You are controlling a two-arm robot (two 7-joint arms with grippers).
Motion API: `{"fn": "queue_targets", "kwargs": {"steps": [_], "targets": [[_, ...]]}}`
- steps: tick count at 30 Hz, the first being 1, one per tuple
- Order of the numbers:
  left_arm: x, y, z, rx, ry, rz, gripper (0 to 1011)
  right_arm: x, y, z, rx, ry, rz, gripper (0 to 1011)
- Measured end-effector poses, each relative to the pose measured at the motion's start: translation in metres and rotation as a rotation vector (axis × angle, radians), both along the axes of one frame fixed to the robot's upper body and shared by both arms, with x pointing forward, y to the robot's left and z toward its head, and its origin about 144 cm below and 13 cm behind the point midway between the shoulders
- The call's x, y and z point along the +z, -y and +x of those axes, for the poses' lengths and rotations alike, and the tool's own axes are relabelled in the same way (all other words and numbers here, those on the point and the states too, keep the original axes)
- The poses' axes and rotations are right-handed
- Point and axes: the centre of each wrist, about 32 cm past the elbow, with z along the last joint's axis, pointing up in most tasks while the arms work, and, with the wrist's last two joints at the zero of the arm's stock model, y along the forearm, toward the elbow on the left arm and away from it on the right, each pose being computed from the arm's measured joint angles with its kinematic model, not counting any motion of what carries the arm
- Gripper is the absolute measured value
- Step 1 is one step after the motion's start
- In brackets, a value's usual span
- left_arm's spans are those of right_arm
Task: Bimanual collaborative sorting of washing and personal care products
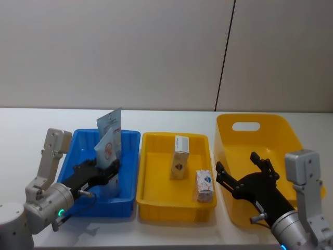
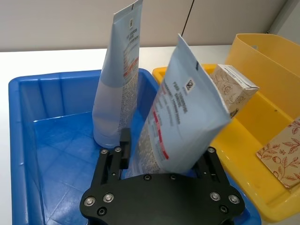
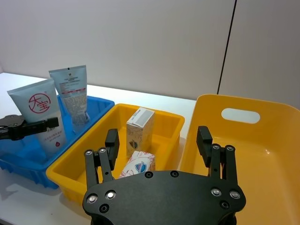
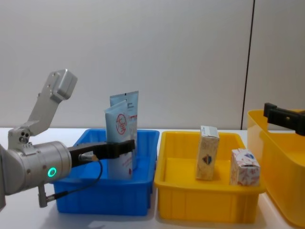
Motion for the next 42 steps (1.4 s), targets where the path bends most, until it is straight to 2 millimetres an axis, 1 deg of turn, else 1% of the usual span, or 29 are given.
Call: {"fn": "queue_targets", "kwargs": {"steps": [4,5,9,12,17,24,32,37,42], "targets": [[0.000,0.000,0.001,-0.001,-0.001,0.000,535,0.000,0.000,0.000,0.000,0.000,0.000,1003],[0.000,0.000,0.001,-0.001,-0.001,0.001,475,0.000,0.000,0.000,0.000,0.000,0.000,1003],[0.000,0.000,0.001,-0.002,-0.001,0.001,396,0.000,0.000,0.000,0.000,0.000,0.000,1003],[0.000,0.000,0.001,-0.003,0.000,0.001,367,0.000,0.000,0.000,0.000,0.000,0.000,1003],[0.001,0.000,0.001,-0.014,0.009,-0.001,342,0.000,0.000,0.000,0.000,0.000,0.000,1003],[0.013,-0.002,0.002,-0.047,0.055,0.000,310,0.000,0.000,0.000,0.000,0.000,0.000,1003],[0.035,-0.004,0.003,-0.099,0.127,0.000,294,0.000,0.000,0.000,0.000,0.000,0.000,1003],[0.054,-0.006,0.003,-0.149,0.180,-0.003,294,0.000,0.000,0.000,0.000,0.000,0.000,1003],[0.065,-0.006,0.003,-0.197,0.207,-0.011,294,0.000,0.000,0.000,0.000,0.000,0.000,1003]]}}
